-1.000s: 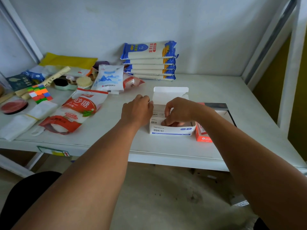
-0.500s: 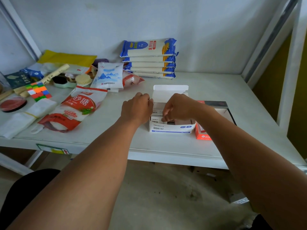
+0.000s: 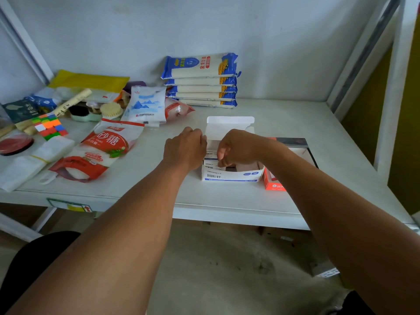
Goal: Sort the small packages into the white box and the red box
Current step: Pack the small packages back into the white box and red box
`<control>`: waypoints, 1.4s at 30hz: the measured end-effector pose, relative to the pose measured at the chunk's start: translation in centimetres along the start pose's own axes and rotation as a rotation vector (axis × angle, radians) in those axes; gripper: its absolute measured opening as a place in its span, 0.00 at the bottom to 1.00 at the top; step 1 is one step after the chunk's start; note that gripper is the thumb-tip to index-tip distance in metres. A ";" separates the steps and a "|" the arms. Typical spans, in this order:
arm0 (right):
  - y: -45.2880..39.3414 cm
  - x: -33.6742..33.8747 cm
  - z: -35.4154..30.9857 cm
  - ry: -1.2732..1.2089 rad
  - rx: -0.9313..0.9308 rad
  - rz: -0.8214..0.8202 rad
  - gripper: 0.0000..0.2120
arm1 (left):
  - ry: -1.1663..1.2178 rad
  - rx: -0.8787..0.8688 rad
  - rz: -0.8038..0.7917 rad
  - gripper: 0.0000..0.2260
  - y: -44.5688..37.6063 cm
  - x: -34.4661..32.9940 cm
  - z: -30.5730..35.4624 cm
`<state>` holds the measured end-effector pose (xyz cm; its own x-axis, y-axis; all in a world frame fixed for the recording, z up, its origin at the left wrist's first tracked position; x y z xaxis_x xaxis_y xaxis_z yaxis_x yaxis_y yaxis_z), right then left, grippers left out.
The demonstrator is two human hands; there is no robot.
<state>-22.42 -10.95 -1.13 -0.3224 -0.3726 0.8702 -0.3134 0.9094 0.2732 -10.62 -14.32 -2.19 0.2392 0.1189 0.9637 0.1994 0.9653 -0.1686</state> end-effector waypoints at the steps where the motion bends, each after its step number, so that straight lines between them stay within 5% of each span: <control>1: 0.2 0.1 -0.2 0.004 0.007 -0.002 0.07 | -0.006 0.000 -0.005 0.16 -0.1 0.0 0.0; 14: -0.4 -0.9 0.2 -0.083 -0.052 -0.108 0.14 | 0.174 -0.186 0.082 0.12 0.3 1.6 1.5; 21: 0.2 -0.1 1.3 -0.344 -0.119 -0.075 0.08 | 0.360 -0.098 0.090 0.11 0.0 2.0 -0.2; 25: 0.0 0.1 1.6 -0.169 -0.124 0.049 0.07 | 0.361 -0.081 0.053 0.10 0.2 1.5 -0.9; 29: 0.3 0.2 0.9 0.064 -0.181 0.144 0.16 | 0.325 -0.073 0.013 0.11 0.7 1.1 -1.1; 36: 0.3 -0.8 -0.2 -0.006 -0.136 0.049 0.09 | 0.244 -0.064 -0.016 0.13 1.3 0.6 -1.0; 42: 1.7 3.5 2.9 0.183 -0.288 0.214 0.17 | 0.157 -0.051 0.043 0.17 1.2 1.7 -1.2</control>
<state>-26.67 -11.22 1.21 -0.1812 -0.1541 0.9713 0.0148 0.9871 0.1594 -8.84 -13.22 -0.97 0.3933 0.1187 0.9117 0.2323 0.9466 -0.2235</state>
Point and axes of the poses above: each hand's wrist, its own y-axis away from the middle knuckle, its own x-axis out of the back of the hand, z = x × y, the point moved 8 cm from there along -y, towards the middle knuckle, and after that the axes turned 4 degrees about -z, right-handed, at the moved point
